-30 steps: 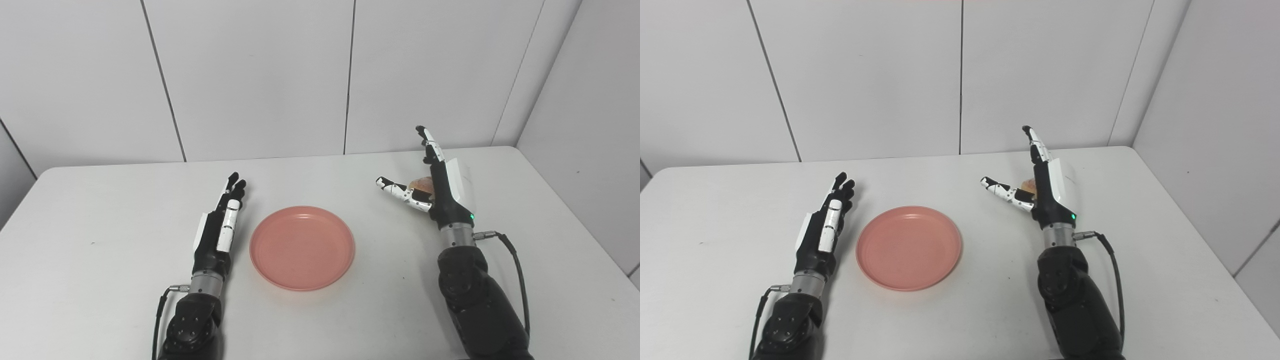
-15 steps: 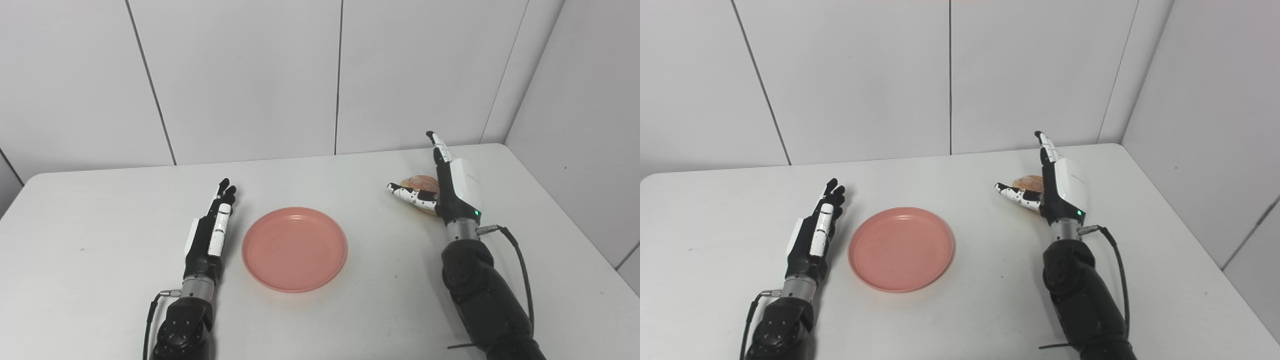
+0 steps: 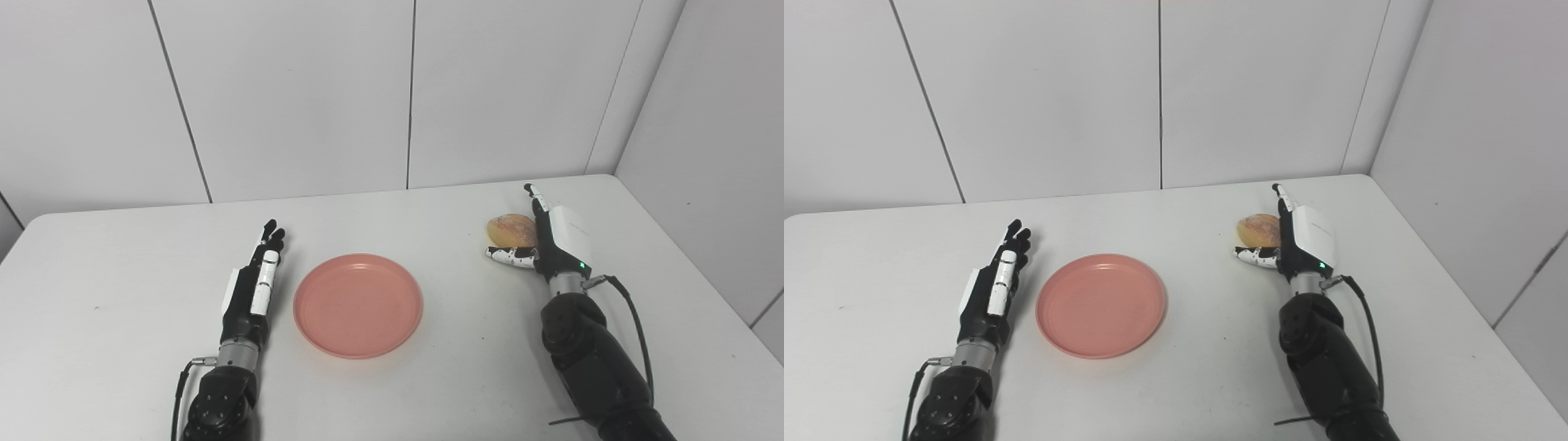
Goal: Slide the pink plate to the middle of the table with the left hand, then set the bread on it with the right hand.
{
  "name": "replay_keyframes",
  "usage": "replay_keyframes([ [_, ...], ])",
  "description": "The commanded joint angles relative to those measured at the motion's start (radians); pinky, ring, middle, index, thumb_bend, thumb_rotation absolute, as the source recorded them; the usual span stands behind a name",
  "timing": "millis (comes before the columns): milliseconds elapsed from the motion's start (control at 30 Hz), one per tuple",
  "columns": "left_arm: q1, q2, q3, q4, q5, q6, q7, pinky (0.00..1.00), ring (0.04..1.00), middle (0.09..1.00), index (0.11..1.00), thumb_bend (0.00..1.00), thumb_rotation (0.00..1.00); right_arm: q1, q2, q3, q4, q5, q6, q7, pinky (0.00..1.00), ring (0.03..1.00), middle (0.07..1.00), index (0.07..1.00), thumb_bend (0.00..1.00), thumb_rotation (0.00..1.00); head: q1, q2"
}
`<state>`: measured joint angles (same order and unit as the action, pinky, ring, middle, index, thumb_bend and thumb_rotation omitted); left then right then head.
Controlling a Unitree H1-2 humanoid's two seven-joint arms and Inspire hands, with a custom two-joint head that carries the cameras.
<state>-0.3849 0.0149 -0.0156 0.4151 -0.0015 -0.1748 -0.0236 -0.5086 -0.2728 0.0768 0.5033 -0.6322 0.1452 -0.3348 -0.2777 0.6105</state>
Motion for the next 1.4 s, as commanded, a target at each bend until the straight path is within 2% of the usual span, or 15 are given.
replay_keyframes([
  [0, 0.015, 0.01, 0.005, 0.003, -0.007, -0.008, -0.009, 0.99, 0.978, 0.961, 0.958, 0.49, 1.0, -0.055, -0.023, 0.004, -0.013, 0.001, 0.011, -0.002, 0.7, 0.81, 0.869, 0.873, 0.64, 0.16, 0.001, 0.0],
  [233, 0.01, 0.011, 0.011, 0.013, -0.021, -0.015, -0.016, 0.99, 0.981, 0.966, 0.961, 0.47, 1.0, -0.054, -0.023, 0.012, 0.003, 0.027, 0.013, 0.019, 0.62, 0.742, 0.809, 0.812, 0.53, 0.08, 0.004, -0.002],
  [267, 0.01, 0.012, 0.011, 0.012, -0.02, -0.014, -0.016, 0.99, 0.98, 0.965, 0.96, 0.47, 1.0, -0.053, -0.019, 0.005, 0.008, 0.039, 0.002, 0.008, 0.51, 0.633, 0.739, 0.79, 0.51, 0.04, 0.004, -0.001],
  [300, 0.011, 0.013, 0.01, 0.011, -0.019, -0.012, -0.016, 0.99, 0.98, 0.965, 0.96, 0.47, 1.0, -0.051, -0.014, -0.002, 0.009, 0.051, -0.005, 0.0, 0.48, 0.61, 0.725, 0.785, 0.5, 0.03, 0.003, 0.0],
  [333, 0.011, 0.014, 0.009, 0.008, -0.017, -0.008, -0.014, 0.99, 0.98, 0.965, 0.96, 0.48, 1.0, -0.05, -0.01, -0.009, 0.011, 0.063, -0.015, -0.009, 0.4, 0.517, 0.65, 0.773, 0.47, 0.02, 0.003, 0.001],
  [367, 0.012, 0.014, 0.009, 0.007, -0.015, -0.005, -0.011, 0.99, 0.978, 0.962, 0.957, 0.48, 1.0, -0.049, -0.007, -0.012, 0.015, 0.071, -0.023, -0.017, 0.29, 0.39, 0.535, 0.758, 0.45, 0.01, 0.003, 0.001],
  [433, 0.012, 0.012, 0.01, 0.004, -0.015, -0.003, -0.007, 0.98, 0.973, 0.957, 0.951, 0.49, 1.0, -0.048, -0.007, -0.011, 0.018, 0.075, -0.035, -0.033, 0.22, 0.31, 0.458, 0.734, 0.43, 0.0, 0.004, 0.002],
  [567, 0.011, 0.011, 0.01, 0.007, -0.016, -0.005, -0.007, 0.98, 0.971, 0.955, 0.949, 0.49, 1.0, -0.046, -0.011, -0.003, 0.018, 0.08, -0.04, -0.048, 0.29, 0.412, 0.542, 0.688, 0.42, 0.0, 0.004, 0.001],
  [633, 0.009, 0.011, 0.01, 0.011, -0.018, -0.009, -0.007, 0.98, 0.971, 0.954, 0.949, 0.49, 1.0, -0.046, -0.013, 0.0, 0.018, 0.083, -0.04, -0.051, 0.32, 0.433, 0.553, 0.678, 0.42, 0.0, 0.006, 0.001],
  [833, 0.009, 0.01, 0.007, 0.011, -0.016, -0.009, -0.01, 0.98, 0.973, 0.96, 0.958, 0.47, 1.0, -0.044, -0.016, 0.005, 0.012, 0.085, -0.033, -0.05, 0.34, 0.451, 0.551, 0.647, 0.44, 0.0, 0.01, 0.002],
  [1033, 0.014, 0.003, 0.004, -0.007, -0.007, 0.008, 0.002, 0.99, 0.973, 0.959, 0.957, 0.47, 1.0, -0.041, -0.019, 0.003, 0.005, 0.089, -0.034, -0.047, 0.32, 0.433, 0.54, 0.643, 0.46, 0.0, 0.028, -0.003],
  [1133, 0.015, 0.0, -0.001, -0.01, -0.008, 0.011, 0.002, 0.99, 0.975, 0.965, 0.961, 0.48, 1.0, -0.035, -0.018, 0.002, -0.005, 0.104, -0.071, -0.049, 0.35, 0.46, 0.557, 0.646, 0.46, 0.0, 0.06, -0.001],
  [1333, 0.018, -0.011, -0.016, -0.015, 0.007, 0.017, 0.01, 1.0, 0.981, 0.969, 0.963, 0.48, 1.0, -0.017, 0.007, 0.011, -0.085, 0.152, -0.103, -0.011, 0.41, 0.493, 0.561, 0.626, 0.45, 0.0, 0.098, -0.002],
  [1367, 0.019, -0.012, -0.019, -0.017, 0.009, 0.017, 0.009, 1.0, 0.983, 0.97, 0.967, 0.48, 1.0, -0.012, 0.013, 0.014, -0.104, 0.167, -0.112, 0.004, 0.42, 0.5, 0.56, 0.577, 0.47, 0.04, 0.109, -0.001],
])
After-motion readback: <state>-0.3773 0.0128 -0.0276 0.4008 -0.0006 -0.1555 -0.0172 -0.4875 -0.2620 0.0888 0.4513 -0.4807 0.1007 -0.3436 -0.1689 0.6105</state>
